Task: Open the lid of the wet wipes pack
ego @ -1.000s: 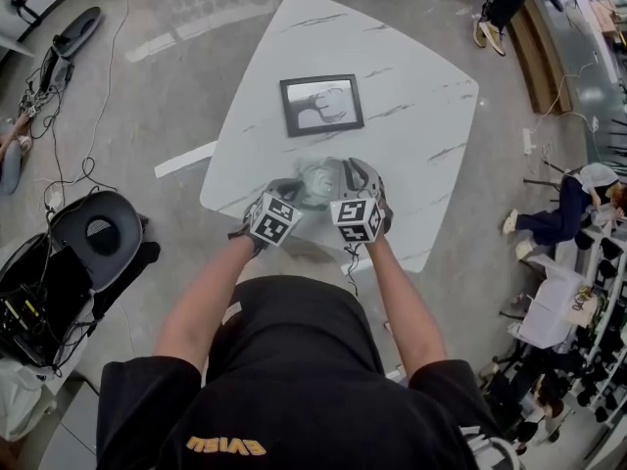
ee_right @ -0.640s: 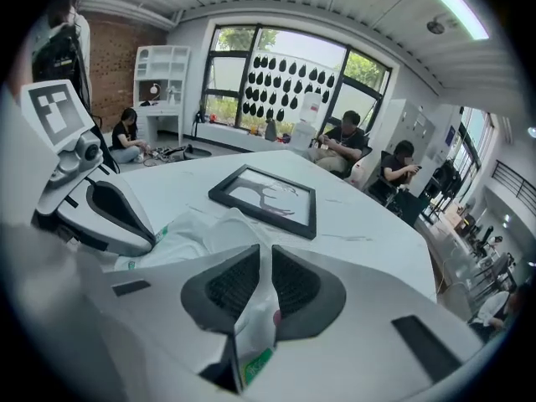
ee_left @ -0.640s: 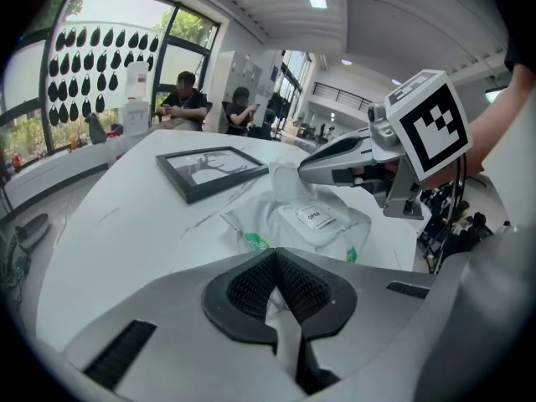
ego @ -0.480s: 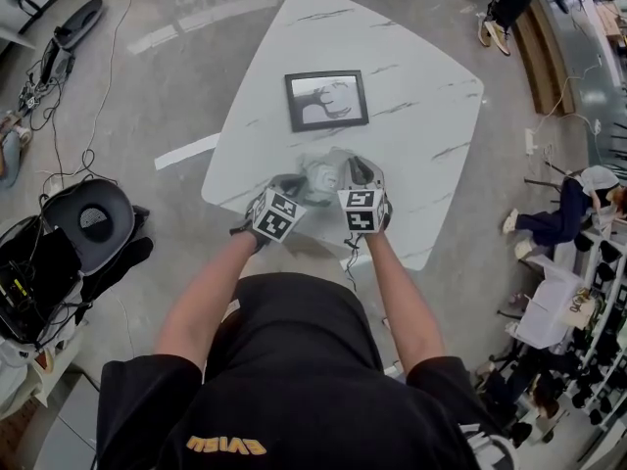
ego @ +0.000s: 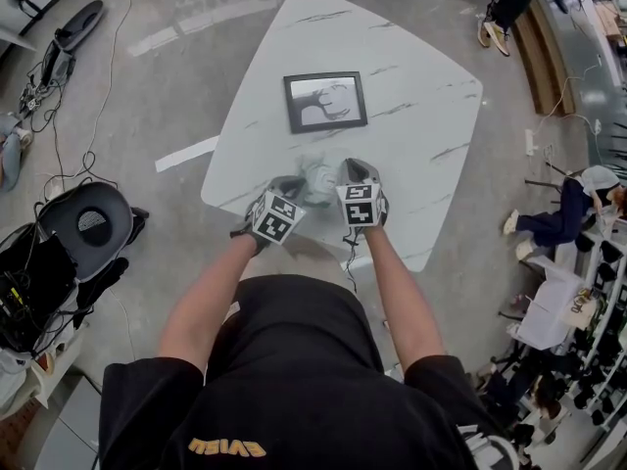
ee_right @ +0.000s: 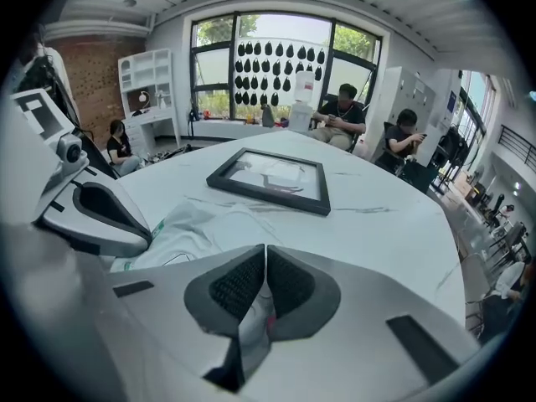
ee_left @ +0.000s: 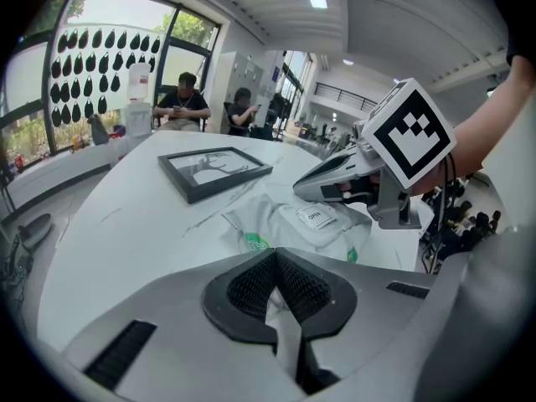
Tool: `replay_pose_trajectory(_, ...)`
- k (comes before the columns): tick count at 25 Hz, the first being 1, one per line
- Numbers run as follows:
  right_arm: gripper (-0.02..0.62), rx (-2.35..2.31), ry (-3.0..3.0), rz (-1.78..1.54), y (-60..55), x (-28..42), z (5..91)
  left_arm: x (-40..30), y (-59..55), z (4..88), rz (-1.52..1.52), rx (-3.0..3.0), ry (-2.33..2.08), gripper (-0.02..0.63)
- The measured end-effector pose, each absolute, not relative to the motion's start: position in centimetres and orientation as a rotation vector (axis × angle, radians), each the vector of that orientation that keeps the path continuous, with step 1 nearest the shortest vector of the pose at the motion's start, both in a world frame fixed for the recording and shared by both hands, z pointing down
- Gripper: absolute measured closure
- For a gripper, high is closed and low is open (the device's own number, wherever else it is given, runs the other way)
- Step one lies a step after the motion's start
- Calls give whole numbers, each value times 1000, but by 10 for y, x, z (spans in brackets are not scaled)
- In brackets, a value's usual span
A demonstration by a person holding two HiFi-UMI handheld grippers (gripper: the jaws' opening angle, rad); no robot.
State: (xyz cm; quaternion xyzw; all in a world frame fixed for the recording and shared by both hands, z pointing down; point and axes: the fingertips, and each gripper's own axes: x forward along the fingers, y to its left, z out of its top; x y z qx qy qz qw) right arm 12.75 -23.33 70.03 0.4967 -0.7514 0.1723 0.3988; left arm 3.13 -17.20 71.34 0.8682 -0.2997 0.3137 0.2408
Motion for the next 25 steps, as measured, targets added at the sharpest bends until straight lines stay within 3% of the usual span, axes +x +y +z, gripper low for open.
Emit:
replay_pose_trajectory(14, 594, 1235, -1908, 410, -229, 126, 693, 32, -170, 714, 887, 2347, -827, 591)
replay_pose_trajectory(20, 594, 1345, -1999, 409, -175, 131, 632, 29, -168, 711, 943, 2335, -851, 591)
replay_pose_trajectory(25, 594, 1550, -2010, 486, -131, 134, 587, 25, -172, 698, 1278, 2495, -780, 591)
